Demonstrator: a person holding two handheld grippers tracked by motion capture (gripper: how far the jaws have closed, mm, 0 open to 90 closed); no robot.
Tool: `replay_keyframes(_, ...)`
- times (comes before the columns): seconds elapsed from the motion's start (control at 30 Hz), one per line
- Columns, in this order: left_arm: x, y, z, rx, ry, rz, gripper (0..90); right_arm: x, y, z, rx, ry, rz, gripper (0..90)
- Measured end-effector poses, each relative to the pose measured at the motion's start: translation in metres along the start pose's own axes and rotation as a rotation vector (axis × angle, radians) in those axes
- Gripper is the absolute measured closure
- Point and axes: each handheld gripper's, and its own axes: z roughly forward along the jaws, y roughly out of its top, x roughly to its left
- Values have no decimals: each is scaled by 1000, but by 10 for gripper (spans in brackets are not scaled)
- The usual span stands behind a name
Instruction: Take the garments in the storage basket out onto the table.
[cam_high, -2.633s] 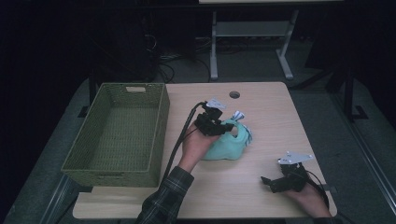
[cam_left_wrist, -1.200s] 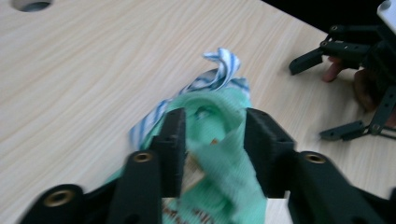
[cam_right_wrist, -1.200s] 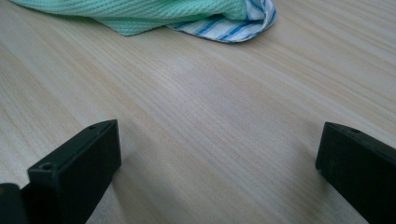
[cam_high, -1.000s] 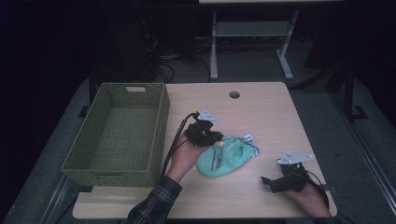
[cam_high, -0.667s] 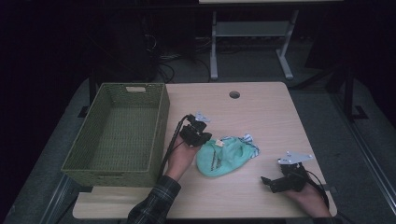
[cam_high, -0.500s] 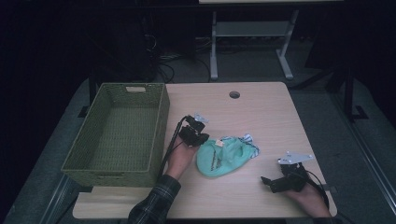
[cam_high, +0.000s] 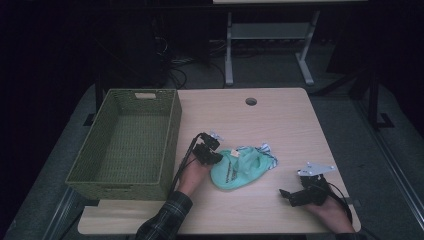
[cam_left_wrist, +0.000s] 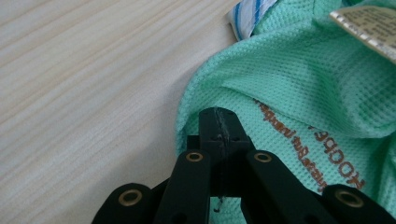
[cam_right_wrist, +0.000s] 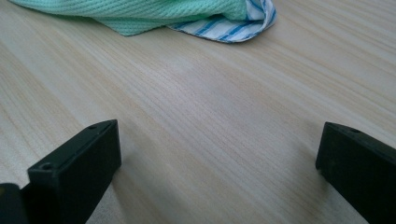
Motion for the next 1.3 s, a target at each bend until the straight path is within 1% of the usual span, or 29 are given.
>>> replay_keyframes(0.07,-1,-1,0,-5,0,6,895,0,0,0,0,0,0,0)
replay_keyframes(0.13,-2,-3,-2,2,-13,8,895,0,0,0,0,0,0,0)
replay_keyframes(0.17,-4,-4,-3,5,-13,11,895,0,0,0,0,0,0,0)
replay_keyframes(0.2,-6,-6,-4,6,-13,19,895,0,0,0,0,0,0,0)
replay_keyframes(0.3,-12,-11,-7,19,-31,34,895,0,0,0,1,1,-1,0)
replay_keyframes(0.33,-13,-12,-8,27,-36,47,895,0,0,0,1,1,0,0)
replay_keyframes(0.37,-16,-14,-9,24,-40,47,895,0,0,0,1,1,-1,0)
replay_keyframes(0.43,-19,-18,-12,36,-49,64,895,0,0,0,2,0,0,0)
replay_keyframes(0.63,-28,-27,-17,37,-68,94,894,0,0,0,3,0,0,0)
replay_keyframes(0.73,-32,-32,-19,31,-93,97,894,0,0,0,2,0,-1,0)
replay_keyframes(0.77,-33,-33,-20,31,-97,105,894,0,0,0,2,0,-1,0)
replay_keyframes(0.8,-35,-34,-21,36,-97,107,894,0,0,0,2,0,-1,0)
replay_keyframes(0.9,-38,-36,-21,29,-95,113,894,0,0,0,5,-1,-2,0)
replay_keyframes(0.97,-38,-36,-21,29,-93,118,894,-1,2,-1,22,4,-12,0)
replay_keyframes(1.03,-39,-36,-21,28,-90,122,894,-2,4,-1,36,1,-11,0)
replay_keyframes(1.17,-38,-36,-21,26,-93,126,895,-3,10,-5,14,4,-6,37)
replay_keyframes(1.23,-39,-36,-21,27,-90,130,895,-5,14,-6,-1,3,-11,58)
replay_keyframes(1.3,-39,-36,-21,26,-84,136,895,-6,19,-6,-7,7,-3,81)
